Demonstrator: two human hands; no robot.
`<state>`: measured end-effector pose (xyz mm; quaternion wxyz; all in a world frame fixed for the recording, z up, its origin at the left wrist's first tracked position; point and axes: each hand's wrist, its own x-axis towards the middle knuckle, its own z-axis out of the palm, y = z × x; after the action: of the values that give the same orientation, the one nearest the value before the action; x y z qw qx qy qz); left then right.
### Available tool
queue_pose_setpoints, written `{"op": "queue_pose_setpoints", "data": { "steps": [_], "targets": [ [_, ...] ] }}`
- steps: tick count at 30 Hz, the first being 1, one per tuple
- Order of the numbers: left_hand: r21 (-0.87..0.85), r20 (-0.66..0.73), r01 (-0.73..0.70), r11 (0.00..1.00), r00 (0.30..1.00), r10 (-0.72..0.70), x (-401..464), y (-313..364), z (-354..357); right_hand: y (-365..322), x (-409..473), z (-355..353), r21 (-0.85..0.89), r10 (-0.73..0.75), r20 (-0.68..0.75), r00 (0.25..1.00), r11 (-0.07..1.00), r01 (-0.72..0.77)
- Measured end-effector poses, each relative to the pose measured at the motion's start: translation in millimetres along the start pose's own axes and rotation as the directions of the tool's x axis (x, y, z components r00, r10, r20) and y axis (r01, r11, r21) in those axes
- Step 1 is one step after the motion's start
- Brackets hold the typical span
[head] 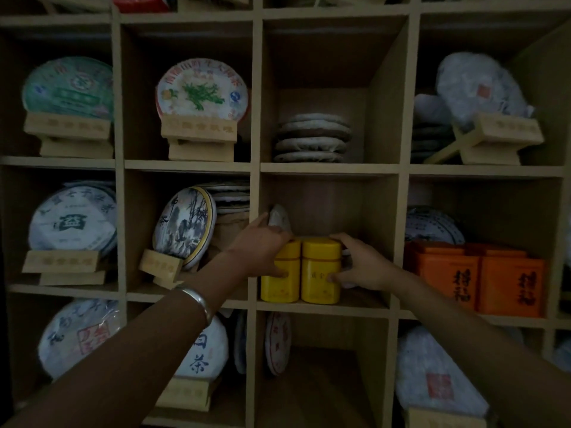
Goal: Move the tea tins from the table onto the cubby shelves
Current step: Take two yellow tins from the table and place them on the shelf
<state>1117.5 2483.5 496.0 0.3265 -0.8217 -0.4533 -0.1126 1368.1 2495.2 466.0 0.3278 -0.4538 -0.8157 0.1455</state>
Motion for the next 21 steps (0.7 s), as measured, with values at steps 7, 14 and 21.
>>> {"op": "queue_pose_setpoints", "data": {
  "steps": [7, 14, 21],
  "targets": [
    [-0.144, -0.006, 0.033, 0.989, 0.999, -0.034, -4.6, -1.9, 5.7, 7.2, 1.4, 2.0, -0.008, -0.039, -0.038, 0.999, 0.999, 0.038],
    [-0.15, -0.02, 0.016, 0.989, 1.0, -0.019, -3.7, -0.5, 6.2, 5.0, 0.9, 1.1, -0.026, -0.029, -0.014, 0.999, 0.999, 0.029],
    [-0.37, -0.229, -0.054, 0.927, 0.973, -0.035, -13.3, 11.0, -7.8, -1.7, -6.4, -6.6, -0.025, 0.009, 0.002, 1.0, 1.0, -0.009]
  ]
}}
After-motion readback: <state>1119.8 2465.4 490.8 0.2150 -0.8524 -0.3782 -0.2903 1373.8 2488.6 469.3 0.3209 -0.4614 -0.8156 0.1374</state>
